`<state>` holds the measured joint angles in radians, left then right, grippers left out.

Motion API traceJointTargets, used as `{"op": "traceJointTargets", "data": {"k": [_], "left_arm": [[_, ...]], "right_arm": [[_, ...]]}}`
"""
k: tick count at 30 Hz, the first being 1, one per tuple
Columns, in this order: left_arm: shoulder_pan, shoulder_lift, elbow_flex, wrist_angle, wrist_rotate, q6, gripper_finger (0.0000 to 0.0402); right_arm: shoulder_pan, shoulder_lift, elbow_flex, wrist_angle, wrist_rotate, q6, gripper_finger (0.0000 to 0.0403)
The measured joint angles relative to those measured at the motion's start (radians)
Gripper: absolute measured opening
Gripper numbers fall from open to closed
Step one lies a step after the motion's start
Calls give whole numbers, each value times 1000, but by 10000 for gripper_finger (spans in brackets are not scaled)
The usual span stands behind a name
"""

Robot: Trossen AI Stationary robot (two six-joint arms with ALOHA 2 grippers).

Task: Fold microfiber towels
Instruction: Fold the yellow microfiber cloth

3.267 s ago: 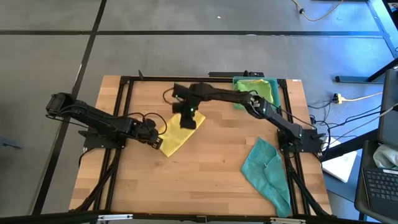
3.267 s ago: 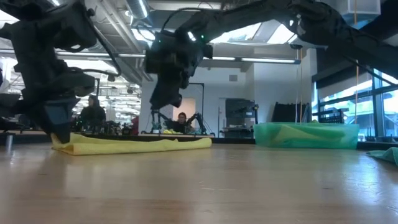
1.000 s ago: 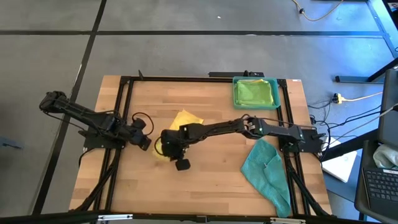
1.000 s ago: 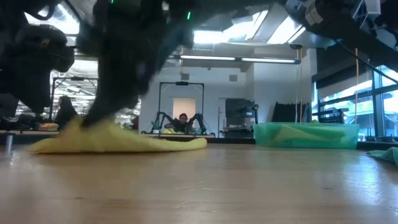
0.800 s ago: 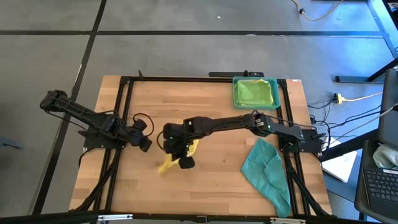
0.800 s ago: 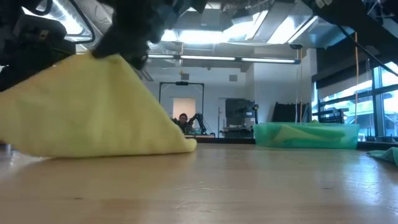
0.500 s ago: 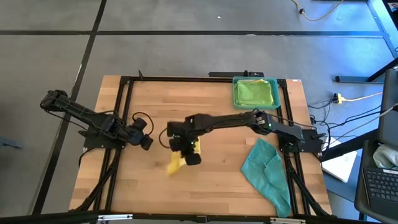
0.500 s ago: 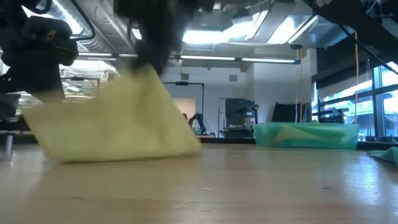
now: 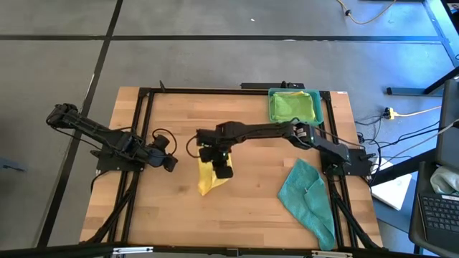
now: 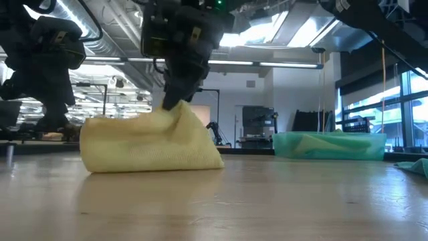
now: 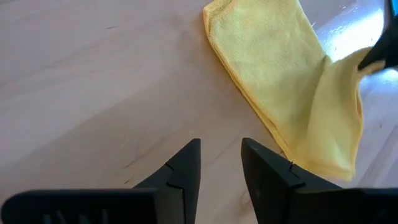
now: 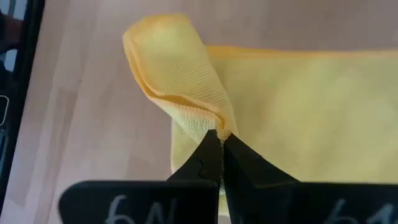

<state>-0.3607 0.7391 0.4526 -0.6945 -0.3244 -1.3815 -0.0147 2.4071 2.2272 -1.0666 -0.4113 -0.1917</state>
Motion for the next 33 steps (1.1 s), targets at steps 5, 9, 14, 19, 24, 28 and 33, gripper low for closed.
{"op": "traceJointTargets", "data": {"k": [5,9,14,19,24,28,33], "left_arm": [[0,0,0,0,-6,0,108],[0,0,0,0,-6,1,108],[0,0,0,0,-7,1,108],[0,0,0,1,-7,-3,108],[0,0,0,1,-7,-3,108],[0,0,0,4,-7,-3,108],[0,0,0,17,-7,-4,108]], "right_arm": [[-50,-2,0,-56,0,4,6],[-83,-2,0,-68,32,0,7],[-124,-2,0,-52,34,0,7],[-161,-7,0,-31,76,4,7],[-195,-25,2,-17,88,4,8],[-225,-29,2,21,101,2,8],[-261,-32,2,114,105,16,8]]}}
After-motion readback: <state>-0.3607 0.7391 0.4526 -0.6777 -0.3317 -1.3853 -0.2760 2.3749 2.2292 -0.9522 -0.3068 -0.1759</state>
